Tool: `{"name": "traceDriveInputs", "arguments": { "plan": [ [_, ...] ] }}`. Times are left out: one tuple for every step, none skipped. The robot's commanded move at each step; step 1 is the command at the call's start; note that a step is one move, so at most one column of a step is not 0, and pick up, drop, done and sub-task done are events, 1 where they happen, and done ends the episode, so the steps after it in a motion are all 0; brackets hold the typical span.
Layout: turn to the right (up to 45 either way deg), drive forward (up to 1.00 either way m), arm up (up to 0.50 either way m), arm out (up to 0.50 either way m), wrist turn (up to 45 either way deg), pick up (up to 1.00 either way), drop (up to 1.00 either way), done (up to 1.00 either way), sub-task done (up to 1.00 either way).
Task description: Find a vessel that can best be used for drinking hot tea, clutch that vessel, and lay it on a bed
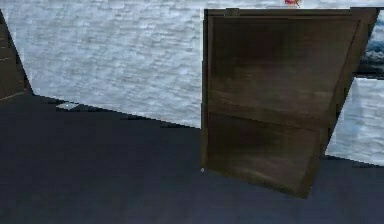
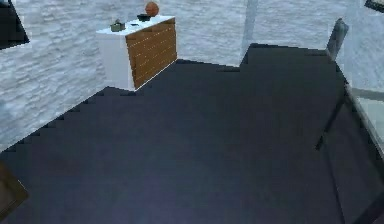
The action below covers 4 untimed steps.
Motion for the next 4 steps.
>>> {"name": "traceDriveInputs", "arguments": {
  "plan": [
    [-30.0, 0.0, 0.0, 0.0, 0.0, 0.0, 0.0, 0.0, 0.0],
    [0.0, 1.0, 0.0, 0.0, 0.0, 0.0, 0.0, 0.0, 0.0],
    [-24.0, 0.0, 0.0, 0.0, 0.0, 0.0, 0.0, 0.0, 0.0],
    [0.0, 0.05, 0.0, 0.0, 0.0, 0.0, 0.0, 0.0, 0.0]
  ]
}}
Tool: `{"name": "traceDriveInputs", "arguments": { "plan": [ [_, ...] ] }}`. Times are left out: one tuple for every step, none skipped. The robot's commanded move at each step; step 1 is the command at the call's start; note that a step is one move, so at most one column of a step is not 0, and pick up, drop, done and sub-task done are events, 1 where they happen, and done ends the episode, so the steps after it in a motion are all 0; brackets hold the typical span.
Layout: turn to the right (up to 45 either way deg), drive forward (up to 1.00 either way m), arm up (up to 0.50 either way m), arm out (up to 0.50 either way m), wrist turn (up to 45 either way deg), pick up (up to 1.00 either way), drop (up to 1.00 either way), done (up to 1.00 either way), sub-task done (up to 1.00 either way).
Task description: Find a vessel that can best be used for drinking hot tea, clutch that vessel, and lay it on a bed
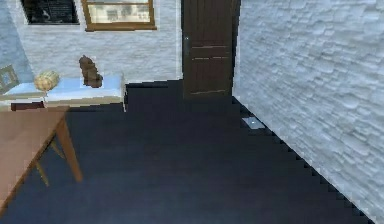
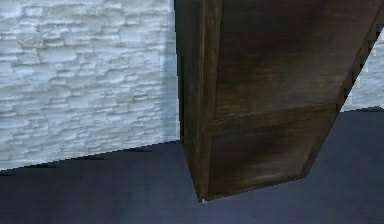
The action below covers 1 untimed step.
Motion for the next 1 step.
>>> {"name": "traceDriveInputs", "arguments": {
  "plan": [
    [-12.0, 0.0, 0.0, 0.0, 0.0, 0.0, 0.0, 0.0, 0.0]
  ]
}}
